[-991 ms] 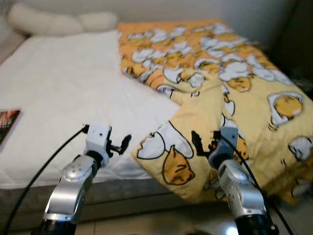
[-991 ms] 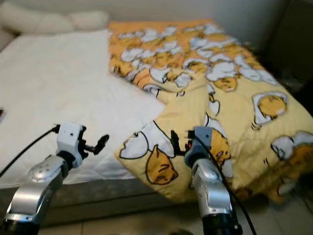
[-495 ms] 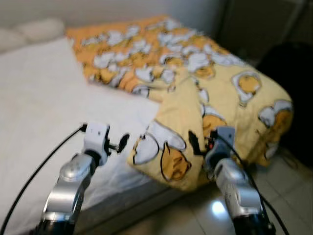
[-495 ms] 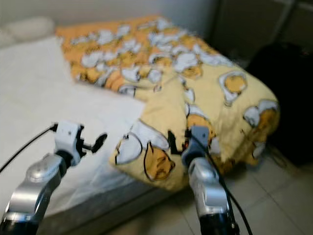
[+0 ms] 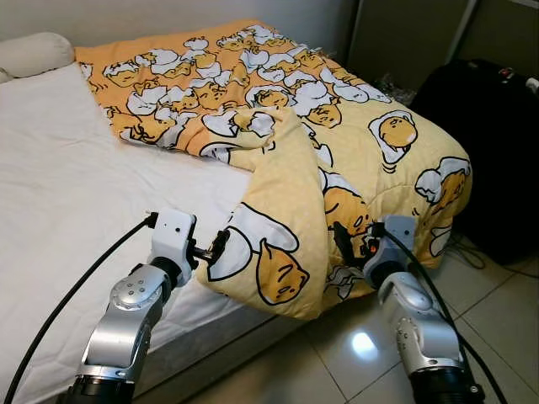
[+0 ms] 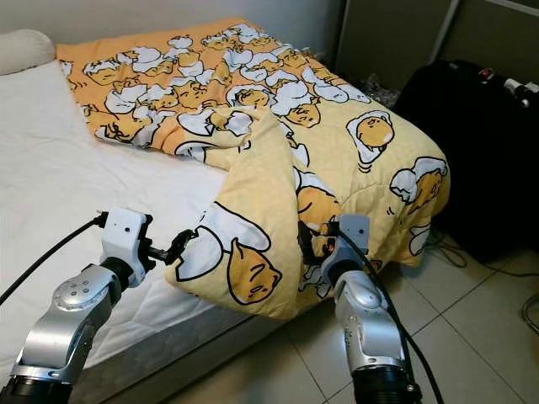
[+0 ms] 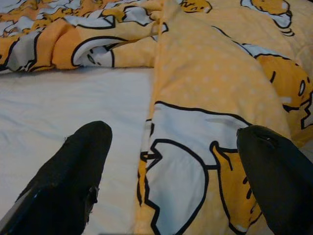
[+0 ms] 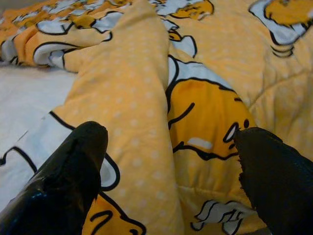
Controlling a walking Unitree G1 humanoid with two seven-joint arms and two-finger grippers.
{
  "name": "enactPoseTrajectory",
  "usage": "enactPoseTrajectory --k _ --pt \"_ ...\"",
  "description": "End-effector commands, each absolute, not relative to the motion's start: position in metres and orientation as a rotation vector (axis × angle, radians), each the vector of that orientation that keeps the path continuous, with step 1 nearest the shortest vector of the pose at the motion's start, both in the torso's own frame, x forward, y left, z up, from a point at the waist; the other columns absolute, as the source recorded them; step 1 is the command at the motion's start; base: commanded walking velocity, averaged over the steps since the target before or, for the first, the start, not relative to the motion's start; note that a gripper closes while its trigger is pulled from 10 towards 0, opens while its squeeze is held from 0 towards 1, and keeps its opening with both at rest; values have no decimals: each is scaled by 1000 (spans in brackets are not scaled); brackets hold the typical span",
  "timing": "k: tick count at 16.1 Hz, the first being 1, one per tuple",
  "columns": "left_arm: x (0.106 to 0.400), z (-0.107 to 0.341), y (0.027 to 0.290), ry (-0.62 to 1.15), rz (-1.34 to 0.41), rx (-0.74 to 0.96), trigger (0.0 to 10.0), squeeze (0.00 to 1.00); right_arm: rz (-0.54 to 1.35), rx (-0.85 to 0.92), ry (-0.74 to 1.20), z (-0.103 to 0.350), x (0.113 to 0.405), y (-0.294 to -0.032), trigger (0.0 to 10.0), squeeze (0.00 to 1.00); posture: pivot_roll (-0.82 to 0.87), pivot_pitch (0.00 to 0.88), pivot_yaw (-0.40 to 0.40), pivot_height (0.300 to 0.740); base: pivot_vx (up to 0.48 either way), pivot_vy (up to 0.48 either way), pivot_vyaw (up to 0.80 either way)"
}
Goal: Clean up the room
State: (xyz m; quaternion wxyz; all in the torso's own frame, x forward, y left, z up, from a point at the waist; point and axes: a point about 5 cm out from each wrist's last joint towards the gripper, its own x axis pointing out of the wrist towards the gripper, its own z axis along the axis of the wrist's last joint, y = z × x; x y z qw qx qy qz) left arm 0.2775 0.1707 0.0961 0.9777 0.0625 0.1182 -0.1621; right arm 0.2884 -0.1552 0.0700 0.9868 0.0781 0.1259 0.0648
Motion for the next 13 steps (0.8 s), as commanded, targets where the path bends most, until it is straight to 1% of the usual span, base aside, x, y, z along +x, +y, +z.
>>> enactPoseTrajectory --k 1,2,3,4,5,7,8,10,11,12,13 --pt "283 92 173 263 -341 154 10000 0 178 119 250 75 288 -153 10000 0 37 0 56 740 0 0 0" --pt "293 88 174 285 -345 146 10000 0 230 87 252 79 287 -153 10000 0 28 0 56 740 0 0 0" --pt "302 84 174 313 -370 172 10000 0 306 46 255 83 285 -151 10000 0 15 0 58 740 0 0 0" --pt "306 81 173 330 -383 188 10000 0 351 24 257 86 282 -149 10000 0 1 0 60 740 0 0 0" --pt "314 73 171 381 -401 204 10000 0 433 -13 263 92 277 -148 10000 0 -14 0 61 740 0 0 0" --pt "323 61 169 450 -416 219 10000 0 526 -49 274 102 265 -148 10000 0 -53 0 66 740 0 0 0" --pt "326 53 170 506 -392 229 10000 0 594 -77 289 106 257 -148 10000 0 -66 0 65 740 0 0 0" --pt "327 44 175 569 -323 219 10000 0 661 -101 309 113 243 -150 10000 0 -98 0 59 740 0 0 0" --pt "329 39 178 584 -267 219 10000 0 684 -118 326 122 231 -154 10000 0 -131 0 43 740 0 0 0" --pt "330 38 178 590 -239 168 10000 0 685 -119 332 126 226 -156 10000 0 -144 0 35 740 0 0 0" --pt "331 38 176 594 -246 155 10000 0 687 -116 344 129 221 -158 10000 0 -149 0 31 740 0 0 0"
